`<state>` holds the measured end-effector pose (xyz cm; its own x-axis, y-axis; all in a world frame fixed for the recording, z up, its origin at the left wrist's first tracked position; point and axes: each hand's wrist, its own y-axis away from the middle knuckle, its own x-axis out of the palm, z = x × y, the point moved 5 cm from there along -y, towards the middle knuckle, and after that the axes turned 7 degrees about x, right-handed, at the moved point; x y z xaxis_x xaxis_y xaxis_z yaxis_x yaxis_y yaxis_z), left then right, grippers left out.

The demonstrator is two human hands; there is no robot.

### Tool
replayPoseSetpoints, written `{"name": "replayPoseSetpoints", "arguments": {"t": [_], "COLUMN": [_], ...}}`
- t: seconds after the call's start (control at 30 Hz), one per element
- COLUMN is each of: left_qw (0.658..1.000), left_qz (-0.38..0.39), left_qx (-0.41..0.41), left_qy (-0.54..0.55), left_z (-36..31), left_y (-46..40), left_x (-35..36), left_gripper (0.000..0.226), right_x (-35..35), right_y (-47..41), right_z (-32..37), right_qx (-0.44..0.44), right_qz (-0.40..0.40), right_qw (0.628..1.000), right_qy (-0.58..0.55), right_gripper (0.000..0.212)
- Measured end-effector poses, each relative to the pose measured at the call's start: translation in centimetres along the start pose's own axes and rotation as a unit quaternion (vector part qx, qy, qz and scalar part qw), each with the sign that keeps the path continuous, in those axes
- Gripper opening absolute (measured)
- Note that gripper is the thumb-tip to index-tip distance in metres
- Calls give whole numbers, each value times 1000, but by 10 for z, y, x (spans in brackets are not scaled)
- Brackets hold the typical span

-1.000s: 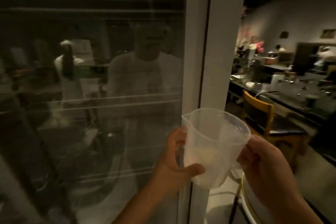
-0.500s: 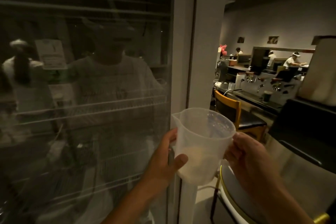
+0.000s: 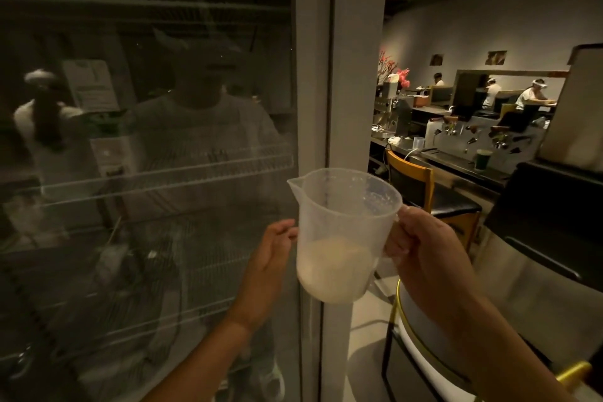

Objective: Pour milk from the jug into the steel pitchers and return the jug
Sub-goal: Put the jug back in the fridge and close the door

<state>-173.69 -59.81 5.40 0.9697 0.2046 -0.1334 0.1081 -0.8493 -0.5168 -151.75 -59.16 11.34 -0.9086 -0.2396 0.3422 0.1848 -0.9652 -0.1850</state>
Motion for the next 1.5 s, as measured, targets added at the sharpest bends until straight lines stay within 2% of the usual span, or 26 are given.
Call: {"name": "replayPoseSetpoints", "arguments": {"t": [0.07, 0.13, 0.2, 0.27, 0.4, 0.57, 0.63, 0.7, 0.8, 0.87, 1.0, 1.07, 1.13, 1.23, 1.33, 1.43, 1.5], "left_qw": [996, 974, 920, 872, 831, 808, 788, 764, 715, 715, 690, 710, 714, 722, 726, 743, 738], "left_qz": [42, 115, 189, 240, 271, 289, 295, 307, 330, 306, 303, 289, 290, 289, 266, 240, 232], "left_qx": [35, 70, 104, 118, 125, 112, 133, 188, 230, 220, 198, 218, 233, 187, 168, 99, 66], "left_qy": [-76, -183, -326, -410, -471, -500, -523, -535, -573, -588, -627, -604, -594, -600, -611, -617, -630], "left_z": [8, 11, 16, 20, 19, 11, 9, 3, -2, -8, -4, -2, 1, 4, 6, 5, 4], "left_y": [-3, -5, -4, -1, -3, -2, -3, -4, -3, -4, -5, -5, -1, 5, 14, 24, 31], "left_x": [4, 12, 19, 23, 26, 26, 26, 27, 31, 34, 38, 30, 20, -2, -28, -54, -71], "left_gripper": [30, 33, 32, 23, 14, 12, 17, 26, 40, 39, 46, 53, 58, 48, 53, 53, 54], "right_x": [1, 3, 6, 9, 14, 15, 15, 14, 12, 9, 1, -2, -3, 1, 12, 33, 48], "right_y": [-2, -4, -6, -6, -6, -5, -3, -2, -1, -1, 1, 3, 4, 4, 2, -2, -6], "right_z": [5, 12, 18, 21, 28, 34, 35, 36, 35, 35, 37, 38, 37, 33, 26, 19, 15], "right_qx": [-5, -8, -10, -6, 7, 10, 8, 11, 21, 24, 31, 29, 27, 25, 20, 16, 29], "right_qz": [13, 19, 19, 14, 9, -22, -30, -40, -58, -69, -89, -93, -93, -76, -35, 3, 11], "right_qw": [1000, 1000, 1000, 1000, 999, 999, 999, 998, 997, 996, 994, 994, 994, 996, 999, 1000, 998], "right_qy": [15, 16, -3, -20, -30, -37, -39, -43, -50, -45, -47, -44, -41, -32, -13, -19, -48], "right_gripper": [37, 35, 36, 37, 41, 42, 42, 42, 41, 38, 34, 35, 35, 36, 39, 35, 30]}}
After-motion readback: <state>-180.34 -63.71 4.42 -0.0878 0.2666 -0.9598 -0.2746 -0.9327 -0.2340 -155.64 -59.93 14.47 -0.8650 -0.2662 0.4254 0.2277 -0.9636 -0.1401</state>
